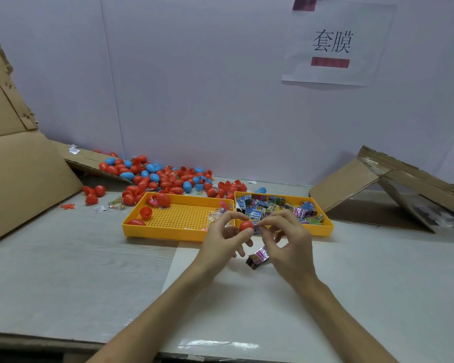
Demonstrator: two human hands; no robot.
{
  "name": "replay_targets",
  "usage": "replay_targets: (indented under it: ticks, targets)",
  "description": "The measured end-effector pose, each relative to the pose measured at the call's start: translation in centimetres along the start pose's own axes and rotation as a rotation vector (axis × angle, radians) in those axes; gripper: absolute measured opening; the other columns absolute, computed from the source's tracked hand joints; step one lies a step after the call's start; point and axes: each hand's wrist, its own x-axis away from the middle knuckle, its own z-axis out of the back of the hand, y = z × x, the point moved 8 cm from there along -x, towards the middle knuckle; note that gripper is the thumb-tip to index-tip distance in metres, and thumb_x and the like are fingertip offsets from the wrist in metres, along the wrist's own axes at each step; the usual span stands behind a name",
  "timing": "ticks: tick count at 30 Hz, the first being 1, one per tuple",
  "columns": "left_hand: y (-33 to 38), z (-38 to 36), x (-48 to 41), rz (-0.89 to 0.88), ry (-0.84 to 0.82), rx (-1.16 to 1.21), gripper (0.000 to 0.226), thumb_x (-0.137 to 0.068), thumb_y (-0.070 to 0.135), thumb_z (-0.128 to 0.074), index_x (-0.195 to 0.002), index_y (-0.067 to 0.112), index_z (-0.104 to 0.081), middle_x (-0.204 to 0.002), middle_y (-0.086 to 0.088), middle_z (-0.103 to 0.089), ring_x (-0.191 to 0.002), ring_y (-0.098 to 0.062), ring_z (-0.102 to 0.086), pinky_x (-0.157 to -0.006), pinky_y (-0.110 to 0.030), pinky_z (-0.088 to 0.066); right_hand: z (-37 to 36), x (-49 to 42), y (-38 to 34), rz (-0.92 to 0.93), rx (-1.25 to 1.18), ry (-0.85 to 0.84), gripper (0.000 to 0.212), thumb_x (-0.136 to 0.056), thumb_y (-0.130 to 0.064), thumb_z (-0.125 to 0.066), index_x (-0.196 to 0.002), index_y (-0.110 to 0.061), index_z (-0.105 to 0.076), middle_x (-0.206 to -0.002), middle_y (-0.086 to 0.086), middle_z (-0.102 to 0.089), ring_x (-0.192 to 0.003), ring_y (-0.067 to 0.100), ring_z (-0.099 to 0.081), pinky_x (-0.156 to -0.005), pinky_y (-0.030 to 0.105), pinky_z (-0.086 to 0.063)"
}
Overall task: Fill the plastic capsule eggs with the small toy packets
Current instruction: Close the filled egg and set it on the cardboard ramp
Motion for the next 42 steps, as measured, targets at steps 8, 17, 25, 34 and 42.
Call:
replay_targets:
  ticks: [8, 17, 25, 34, 42]
  targets:
    - [0.3, 0.0, 0.1, -0.002, -0.003, 0.000, 0.016, -0.095, 0.025, -0.069, -0.109, 0.029, -0.061, -0.077, -0.001, -0.075, -0.059, -0.010, -0.063, -0.055, -0.020, -0.049, -0.1, -0.1, 0.0, -0.007, 0.007, -0.017, 0.014, -0.084, 0.002, -0.076, -0.096, -0.007, -0.075, -0.098, 0.003, -0.062, -0.089, 0.009, -0.062, -0.070, 0.013, -0.053]
    - [0.5, 0.1, 0.1, -0.011, 0.013, -0.017, 0.020, -0.094, 0.022, -0.070, -0.112, 0.024, -0.061, -0.071, 0.000, -0.071, -0.057, -0.009, -0.062, -0.053, -0.019, -0.048, -0.1, 0.1, 0.2, 0.013, 0.044, -0.007, 0.015, -0.085, 0.002, -0.075, -0.094, -0.010, -0.074, -0.097, -0.001, -0.064, -0.094, 0.002, -0.060, -0.072, 0.009, -0.049]
    - [1.0, 0.0, 0.2, -0.040, 0.010, -0.004, 0.016, -0.095, 0.017, -0.069, -0.109, 0.022, -0.062, -0.072, -0.005, -0.067, -0.056, -0.003, -0.062, -0.051, -0.014, -0.046, -0.2, 0.2, 0.0, 0.051, 0.067, -0.012, 0.016, -0.085, 0.002, -0.075, -0.096, -0.010, -0.073, -0.096, -0.001, -0.064, -0.095, 0.001, -0.059, -0.073, 0.008, -0.048]
    - [0.9, 0.0, 0.3, -0.036, 0.008, -0.027, 0.016, -0.094, 0.016, -0.069, -0.109, 0.020, -0.064, -0.068, -0.004, -0.061, -0.053, -0.004, -0.059, -0.050, -0.014, -0.046, -0.4, 0.3, -0.7, 0.108, 0.089, -0.026, 0.019, -0.084, 0.006, -0.074, -0.095, -0.009, -0.071, -0.094, -0.003, -0.064, -0.090, -0.001, -0.057, -0.075, 0.008, -0.049]
    - [1.0, -0.1, 0.2, -0.038, 0.000, -0.015, 0.014, -0.093, 0.016, -0.071, -0.105, 0.019, -0.066, -0.075, -0.008, -0.064, -0.052, -0.007, -0.058, -0.050, -0.015, -0.046, -0.6, 0.4, -0.8, 0.097, 0.043, -0.037, 0.014, -0.086, 0.005, -0.070, -0.093, -0.008, -0.069, -0.093, 0.000, -0.064, -0.089, 0.002, -0.058, -0.074, 0.008, -0.047]
